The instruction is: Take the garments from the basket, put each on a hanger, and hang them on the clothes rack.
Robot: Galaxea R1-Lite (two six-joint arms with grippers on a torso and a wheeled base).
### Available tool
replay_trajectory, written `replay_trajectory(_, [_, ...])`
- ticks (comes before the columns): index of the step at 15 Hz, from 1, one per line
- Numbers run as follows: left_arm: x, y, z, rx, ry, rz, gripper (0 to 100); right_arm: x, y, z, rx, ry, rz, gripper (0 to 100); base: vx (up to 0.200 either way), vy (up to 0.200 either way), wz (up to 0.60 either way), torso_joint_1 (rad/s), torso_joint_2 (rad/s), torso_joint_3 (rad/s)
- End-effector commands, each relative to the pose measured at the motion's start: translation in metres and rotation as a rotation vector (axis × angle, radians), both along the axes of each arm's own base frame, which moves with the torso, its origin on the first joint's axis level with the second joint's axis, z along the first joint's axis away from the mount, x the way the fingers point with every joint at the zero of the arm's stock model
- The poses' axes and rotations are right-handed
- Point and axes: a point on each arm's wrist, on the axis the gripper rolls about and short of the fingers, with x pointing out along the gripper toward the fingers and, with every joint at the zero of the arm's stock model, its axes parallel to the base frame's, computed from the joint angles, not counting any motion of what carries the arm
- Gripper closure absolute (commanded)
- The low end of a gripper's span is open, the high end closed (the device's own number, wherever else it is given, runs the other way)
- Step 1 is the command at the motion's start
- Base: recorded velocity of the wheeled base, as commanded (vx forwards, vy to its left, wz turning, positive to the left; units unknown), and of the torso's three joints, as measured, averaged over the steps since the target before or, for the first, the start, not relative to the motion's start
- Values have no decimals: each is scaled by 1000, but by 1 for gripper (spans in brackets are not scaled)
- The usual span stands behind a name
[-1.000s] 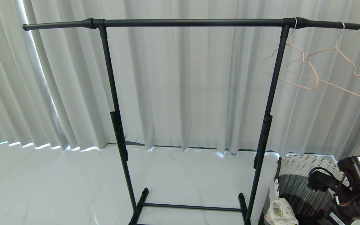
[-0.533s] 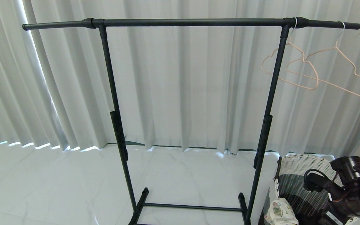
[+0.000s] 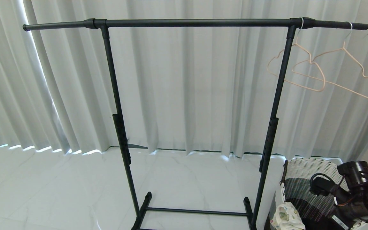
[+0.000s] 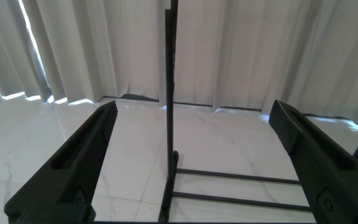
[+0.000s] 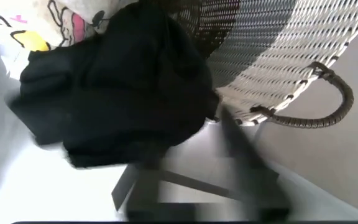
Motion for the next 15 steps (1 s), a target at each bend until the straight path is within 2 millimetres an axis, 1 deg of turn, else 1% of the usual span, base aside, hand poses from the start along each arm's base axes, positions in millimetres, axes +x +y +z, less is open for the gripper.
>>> replay_trajectory(1, [0, 0, 0, 0, 0, 0, 0, -5, 0, 19, 0, -60, 0, 100, 0, 0, 0, 0, 0, 0])
replay_trajectory(2, [0, 0, 0, 0, 0, 0, 0, -10, 0, 30, 3, -76, 0, 100, 0, 0, 0, 0, 0, 0])
replay_trajectory(3, [0, 0, 0, 0, 0, 0, 0, -19, 0, 51, 7, -98, 2, 100, 0, 0, 0, 0, 0, 0])
replay_trajectory(6, [0, 0, 0, 0, 0, 0, 0, -61, 4, 112, 60, -108, 12, 100, 0, 0, 0, 0, 0, 0])
replay_trajectory(7, [0, 0, 0, 0, 0, 0, 0, -78, 6, 130, 65, -162, 9, 100, 0, 0, 0, 0, 0, 0])
replay_trajectory(8, [0, 0, 0, 0, 0, 0, 0, -92, 7, 143, 68, -221, 5, 100, 0, 0, 0, 0, 0, 0])
replay_trajectory(9, [0, 0, 0, 0, 0, 0, 0, -102, 7, 150, 68, -260, 0, 100, 0, 0, 0, 0, 0, 0])
replay_trajectory(10, [0, 0, 0, 0, 0, 0, 0, -122, 8, 163, 68, -342, 0, 100, 0, 0, 0, 0, 0, 0])
replay_trajectory(11, [0, 0, 0, 1, 0, 0, 0, -128, 8, 166, 68, -368, 2, 100, 0, 0, 0, 0, 0, 0])
replay_trajectory(12, [0, 0, 0, 1, 0, 0, 0, -142, 9, 175, 65, -427, 3, 100, 0, 0, 0, 0, 0, 0])
replay_trajectory(13, [0, 0, 0, 1, 0, 0, 0, -149, 9, 181, 60, -459, 4, 100, 0, 0, 0, 0, 0, 0])
replay_trajectory(14, [0, 0, 0, 6, 0, 0, 0, -154, 9, 187, 56, -489, 3, 100, -200, 0, 0, 2, -2, 7])
replay_trajectory(15, [0, 0, 0, 11, 0, -1, 0, -158, 9, 201, 54, -526, 3, 100, -200, 0, 0, 7, -2, 7])
